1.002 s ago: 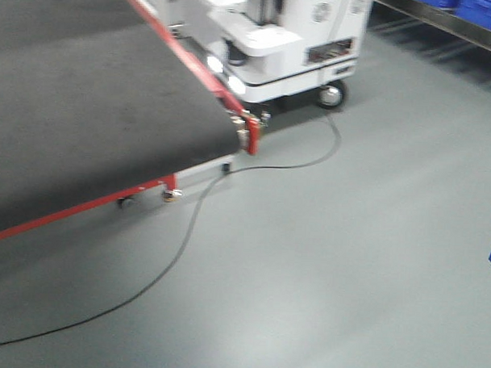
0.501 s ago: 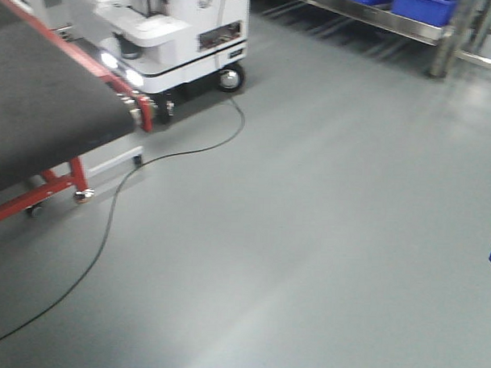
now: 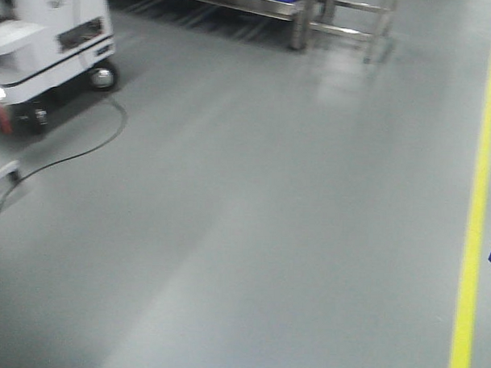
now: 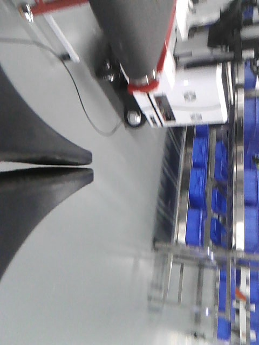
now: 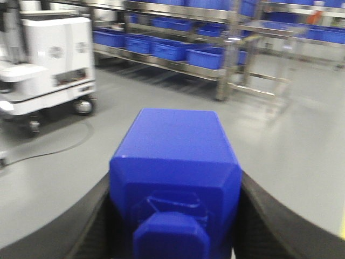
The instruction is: Pour parts from conveyor to right shelf
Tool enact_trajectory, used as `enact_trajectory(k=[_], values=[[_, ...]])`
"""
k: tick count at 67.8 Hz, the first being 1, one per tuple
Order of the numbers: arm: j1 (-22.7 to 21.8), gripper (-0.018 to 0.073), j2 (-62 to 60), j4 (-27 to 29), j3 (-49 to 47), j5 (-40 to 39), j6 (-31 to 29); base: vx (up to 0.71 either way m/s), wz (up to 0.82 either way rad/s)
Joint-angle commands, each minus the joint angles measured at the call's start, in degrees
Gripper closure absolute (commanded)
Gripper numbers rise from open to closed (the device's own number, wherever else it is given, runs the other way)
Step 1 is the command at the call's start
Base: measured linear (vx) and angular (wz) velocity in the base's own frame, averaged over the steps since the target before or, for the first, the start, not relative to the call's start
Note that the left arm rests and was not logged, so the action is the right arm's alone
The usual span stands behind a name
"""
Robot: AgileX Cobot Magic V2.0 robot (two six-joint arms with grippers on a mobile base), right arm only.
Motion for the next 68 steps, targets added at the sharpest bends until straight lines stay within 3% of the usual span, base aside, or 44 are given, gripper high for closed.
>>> enact_trajectory(k=[1, 39, 68], values=[[-0.1, 0.0565, 0.7, -0.1, -1.6, -4.4, -0.3, -0.17, -0.73], [-0.1, 0.0565, 0.7, -0.1, -1.6, -4.4, -0.3, -0.14, -0.73], [-0.1, 0.0565, 0.7, 0.1, -1.6, -4.4, -0.3, -0.02, -0.39]])
